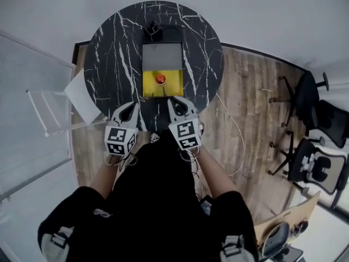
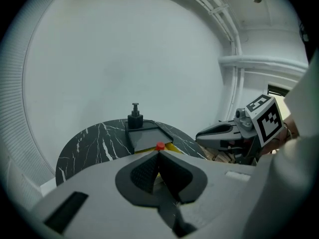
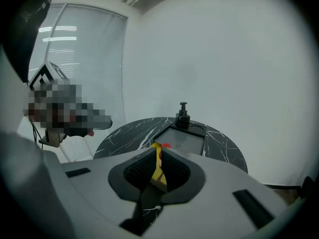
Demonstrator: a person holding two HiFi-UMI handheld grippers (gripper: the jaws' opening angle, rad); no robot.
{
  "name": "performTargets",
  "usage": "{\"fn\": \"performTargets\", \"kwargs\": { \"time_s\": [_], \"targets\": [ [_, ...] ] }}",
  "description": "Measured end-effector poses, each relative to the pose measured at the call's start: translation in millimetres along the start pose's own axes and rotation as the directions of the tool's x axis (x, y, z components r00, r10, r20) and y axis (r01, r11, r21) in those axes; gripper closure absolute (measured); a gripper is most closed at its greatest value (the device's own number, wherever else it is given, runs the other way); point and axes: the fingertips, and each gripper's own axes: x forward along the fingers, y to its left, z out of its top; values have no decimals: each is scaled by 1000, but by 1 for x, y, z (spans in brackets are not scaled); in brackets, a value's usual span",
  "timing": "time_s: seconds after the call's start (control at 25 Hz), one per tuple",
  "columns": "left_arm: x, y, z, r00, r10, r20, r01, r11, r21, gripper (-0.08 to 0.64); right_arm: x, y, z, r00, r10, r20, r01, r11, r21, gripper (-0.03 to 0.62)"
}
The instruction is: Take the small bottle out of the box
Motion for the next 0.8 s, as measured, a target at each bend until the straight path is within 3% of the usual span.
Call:
{"fn": "performTargets", "kwargs": {
  "time_s": [0.12,0.36,0.8],
  "targets": [
    [7,3,-4,1000,3,-22,-4,1000,-24,561,12,-7,-7,999,17,-29,-16,999,29,526],
    [17,13,-7,998,29,-48,-32,998,-61,561,36,-15,-17,996,61,-72,-58,997,50,480],
    [28,45,-4,992,99,-77,-106,989,-101,561,82,-19,-19,979,140,-146,-136,990,39,457]
  ]
}}
